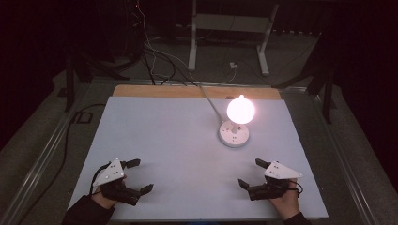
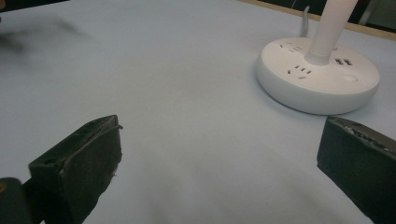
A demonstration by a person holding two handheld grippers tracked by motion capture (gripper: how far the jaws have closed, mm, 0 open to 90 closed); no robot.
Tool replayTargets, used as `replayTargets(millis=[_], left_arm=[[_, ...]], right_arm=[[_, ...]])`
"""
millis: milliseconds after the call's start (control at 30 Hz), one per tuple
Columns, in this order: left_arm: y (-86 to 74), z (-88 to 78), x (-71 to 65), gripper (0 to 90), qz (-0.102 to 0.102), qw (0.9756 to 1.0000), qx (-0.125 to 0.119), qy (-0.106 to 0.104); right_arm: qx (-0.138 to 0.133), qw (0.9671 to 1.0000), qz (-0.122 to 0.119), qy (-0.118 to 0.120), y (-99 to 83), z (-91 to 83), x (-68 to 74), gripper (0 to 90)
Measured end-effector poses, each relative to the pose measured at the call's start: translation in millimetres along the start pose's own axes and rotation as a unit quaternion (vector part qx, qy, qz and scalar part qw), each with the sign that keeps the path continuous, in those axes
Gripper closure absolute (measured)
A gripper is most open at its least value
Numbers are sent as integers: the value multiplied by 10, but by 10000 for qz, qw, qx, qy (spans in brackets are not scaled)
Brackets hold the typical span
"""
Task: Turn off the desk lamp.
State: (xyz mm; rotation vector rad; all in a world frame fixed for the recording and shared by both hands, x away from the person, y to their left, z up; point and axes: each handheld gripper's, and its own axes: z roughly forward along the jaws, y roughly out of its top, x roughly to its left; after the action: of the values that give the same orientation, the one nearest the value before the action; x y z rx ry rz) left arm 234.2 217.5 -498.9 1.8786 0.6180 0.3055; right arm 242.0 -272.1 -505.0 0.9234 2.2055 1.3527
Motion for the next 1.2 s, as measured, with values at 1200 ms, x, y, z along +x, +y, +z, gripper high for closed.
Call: replayTargets(millis=[1200], left_arm=[[27,-24,-46,4,71,9999,-125,-42]], right_arm=[[297,9967,120,748,222,-17,132,0]])
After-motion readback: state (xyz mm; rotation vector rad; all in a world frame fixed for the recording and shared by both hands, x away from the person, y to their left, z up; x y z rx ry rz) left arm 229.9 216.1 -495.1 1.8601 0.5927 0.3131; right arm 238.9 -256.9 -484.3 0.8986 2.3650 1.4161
